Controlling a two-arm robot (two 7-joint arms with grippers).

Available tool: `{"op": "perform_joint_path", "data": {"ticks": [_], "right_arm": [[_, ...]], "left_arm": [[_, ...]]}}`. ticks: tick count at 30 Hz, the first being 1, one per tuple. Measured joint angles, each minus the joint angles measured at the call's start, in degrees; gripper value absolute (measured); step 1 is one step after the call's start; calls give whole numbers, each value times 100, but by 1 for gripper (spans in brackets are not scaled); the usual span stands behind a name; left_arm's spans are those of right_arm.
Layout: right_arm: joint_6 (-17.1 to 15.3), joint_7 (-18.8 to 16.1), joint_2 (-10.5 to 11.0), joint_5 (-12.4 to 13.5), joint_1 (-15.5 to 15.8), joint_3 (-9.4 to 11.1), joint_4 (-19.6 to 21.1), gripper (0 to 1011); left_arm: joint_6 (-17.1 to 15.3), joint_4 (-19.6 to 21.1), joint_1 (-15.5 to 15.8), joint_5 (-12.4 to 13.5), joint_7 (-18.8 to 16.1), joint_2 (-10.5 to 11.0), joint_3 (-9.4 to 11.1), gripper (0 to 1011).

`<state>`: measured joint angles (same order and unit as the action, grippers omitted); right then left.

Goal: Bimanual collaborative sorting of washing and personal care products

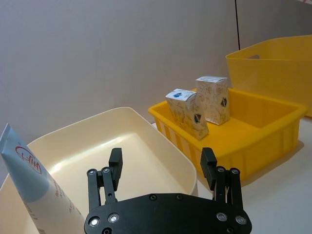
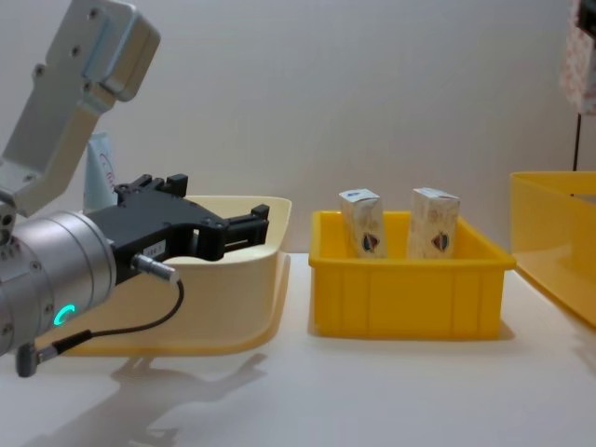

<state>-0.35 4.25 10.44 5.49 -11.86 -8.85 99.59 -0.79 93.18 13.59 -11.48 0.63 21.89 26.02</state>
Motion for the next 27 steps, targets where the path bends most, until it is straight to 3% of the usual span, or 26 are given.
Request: {"op": "perform_joint_path", "data": {"ticks": [15,27], "right_arm": [[-572,252,-104,-13,322,239,113,450],[-798,538,-169,-226,426,392,-2,451]], "left_arm": [[0,0,0,0,0,0,0,1000],[0,0,0,0,0,0,0,1000]]}}
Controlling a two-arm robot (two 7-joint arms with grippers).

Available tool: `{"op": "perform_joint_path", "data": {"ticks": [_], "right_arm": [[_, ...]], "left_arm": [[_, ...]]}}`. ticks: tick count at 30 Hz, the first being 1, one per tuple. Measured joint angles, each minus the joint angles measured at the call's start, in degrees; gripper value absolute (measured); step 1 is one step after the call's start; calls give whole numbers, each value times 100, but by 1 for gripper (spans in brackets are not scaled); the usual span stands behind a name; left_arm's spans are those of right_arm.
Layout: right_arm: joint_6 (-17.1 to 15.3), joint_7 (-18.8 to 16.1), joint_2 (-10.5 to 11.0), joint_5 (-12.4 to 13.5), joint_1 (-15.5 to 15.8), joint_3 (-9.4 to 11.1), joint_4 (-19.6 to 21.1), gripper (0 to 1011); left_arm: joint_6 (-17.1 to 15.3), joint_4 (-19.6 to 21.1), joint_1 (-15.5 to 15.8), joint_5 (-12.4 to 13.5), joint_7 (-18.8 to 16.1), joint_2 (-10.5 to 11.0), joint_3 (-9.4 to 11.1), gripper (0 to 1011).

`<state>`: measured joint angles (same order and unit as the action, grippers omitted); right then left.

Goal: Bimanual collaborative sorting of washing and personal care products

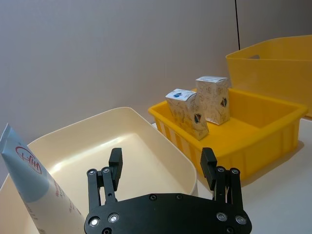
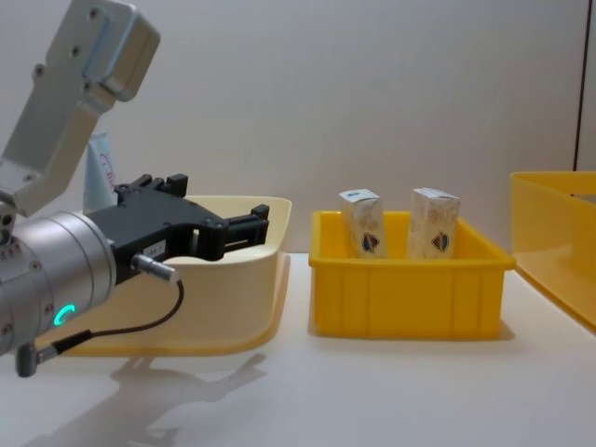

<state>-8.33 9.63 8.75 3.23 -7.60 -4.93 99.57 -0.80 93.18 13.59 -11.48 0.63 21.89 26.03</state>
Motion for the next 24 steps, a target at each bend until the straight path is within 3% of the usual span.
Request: {"op": "perform_joint_path", "data": {"ticks": [18,24], "right_arm": [[-221,158,-100,-194,-25,99,-292,457],[-249,176,-119,-224,-42,102,-343,627]], "left_arm": [[0,0,0,0,0,0,0,1000],[0,0,0,0,0,0,0,1000]]}}
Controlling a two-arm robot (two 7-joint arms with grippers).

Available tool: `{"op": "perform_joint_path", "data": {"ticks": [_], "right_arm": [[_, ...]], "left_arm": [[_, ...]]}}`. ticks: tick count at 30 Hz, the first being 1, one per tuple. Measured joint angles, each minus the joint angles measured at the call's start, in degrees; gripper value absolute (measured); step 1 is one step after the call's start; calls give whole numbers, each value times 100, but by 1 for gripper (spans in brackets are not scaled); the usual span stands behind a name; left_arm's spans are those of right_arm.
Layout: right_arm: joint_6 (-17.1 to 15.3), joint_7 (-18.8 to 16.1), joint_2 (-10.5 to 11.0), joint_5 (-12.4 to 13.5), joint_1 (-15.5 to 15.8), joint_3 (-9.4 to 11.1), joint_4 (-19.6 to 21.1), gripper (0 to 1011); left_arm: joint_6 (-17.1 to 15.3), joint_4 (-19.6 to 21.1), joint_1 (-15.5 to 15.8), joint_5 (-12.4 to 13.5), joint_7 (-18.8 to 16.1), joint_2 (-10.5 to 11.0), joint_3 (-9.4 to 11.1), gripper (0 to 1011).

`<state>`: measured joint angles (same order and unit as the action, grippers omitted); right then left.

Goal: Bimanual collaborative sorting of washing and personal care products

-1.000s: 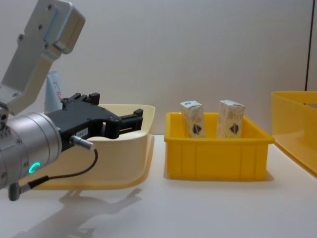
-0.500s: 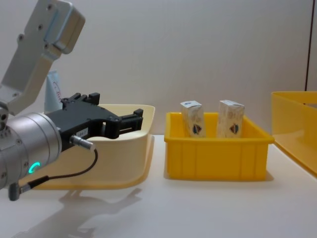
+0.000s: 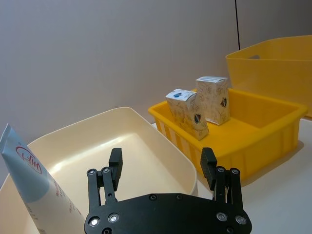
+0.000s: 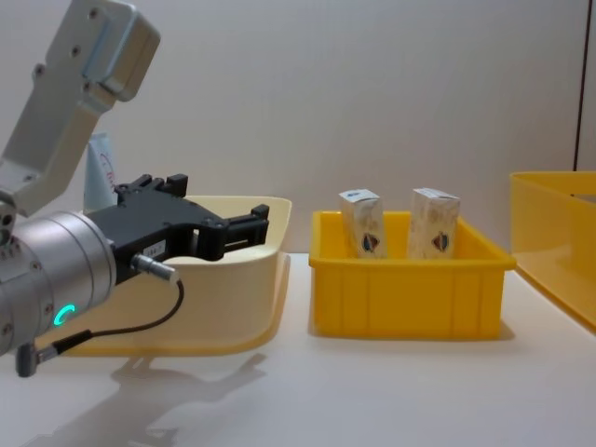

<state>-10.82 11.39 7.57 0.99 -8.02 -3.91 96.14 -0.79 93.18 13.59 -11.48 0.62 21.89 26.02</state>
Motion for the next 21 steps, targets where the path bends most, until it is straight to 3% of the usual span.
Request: {"op": "perform_joint_path", "data": {"ticks": [11,15,21], "right_arm": [[-29,10,-22,-29,-18,6,-58,950],[-4,2,-22,-34,-19,6,-60,1001],[218,-156,19,-25,-8,-16,-18,1001]], "left_arm": [[0,0,0,0,0,0,0,1000],[0,0,0,0,0,0,0,1000],[0,0,0,0,0,0,0,1000]]}}
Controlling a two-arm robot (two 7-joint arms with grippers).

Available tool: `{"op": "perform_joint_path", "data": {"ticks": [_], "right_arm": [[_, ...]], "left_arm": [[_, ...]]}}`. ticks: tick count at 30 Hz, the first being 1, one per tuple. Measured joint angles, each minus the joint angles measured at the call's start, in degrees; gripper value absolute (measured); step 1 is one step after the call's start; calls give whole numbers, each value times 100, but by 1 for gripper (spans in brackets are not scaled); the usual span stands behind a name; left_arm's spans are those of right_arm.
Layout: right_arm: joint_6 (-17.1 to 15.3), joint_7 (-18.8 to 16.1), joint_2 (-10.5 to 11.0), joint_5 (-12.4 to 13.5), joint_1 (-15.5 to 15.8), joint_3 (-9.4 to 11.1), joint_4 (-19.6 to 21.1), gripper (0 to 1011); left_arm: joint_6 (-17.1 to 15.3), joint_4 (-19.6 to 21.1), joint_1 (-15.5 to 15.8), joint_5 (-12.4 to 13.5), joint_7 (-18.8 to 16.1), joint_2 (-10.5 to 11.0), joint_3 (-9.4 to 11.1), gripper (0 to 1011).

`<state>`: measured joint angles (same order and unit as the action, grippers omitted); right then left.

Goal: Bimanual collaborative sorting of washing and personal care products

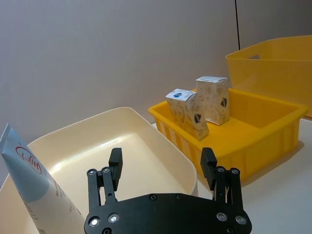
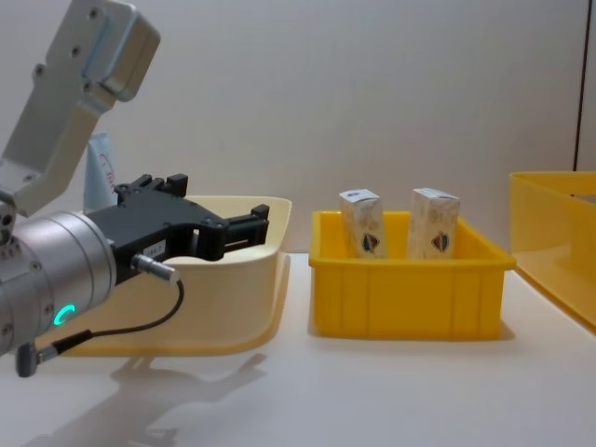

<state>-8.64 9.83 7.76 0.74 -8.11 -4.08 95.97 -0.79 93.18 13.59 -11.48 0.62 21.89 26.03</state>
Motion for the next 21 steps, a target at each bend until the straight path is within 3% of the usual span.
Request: {"op": "perform_joint_path", "data": {"ticks": [13,21], "right_arm": [[661,-621,142,246,64,-54,212,1001],[656,-666,215,338,126,-111,233,1001]], "left_arm": [[0,0,0,0,0,0,0,1000],[0,0,0,0,0,0,0,1000]]}}
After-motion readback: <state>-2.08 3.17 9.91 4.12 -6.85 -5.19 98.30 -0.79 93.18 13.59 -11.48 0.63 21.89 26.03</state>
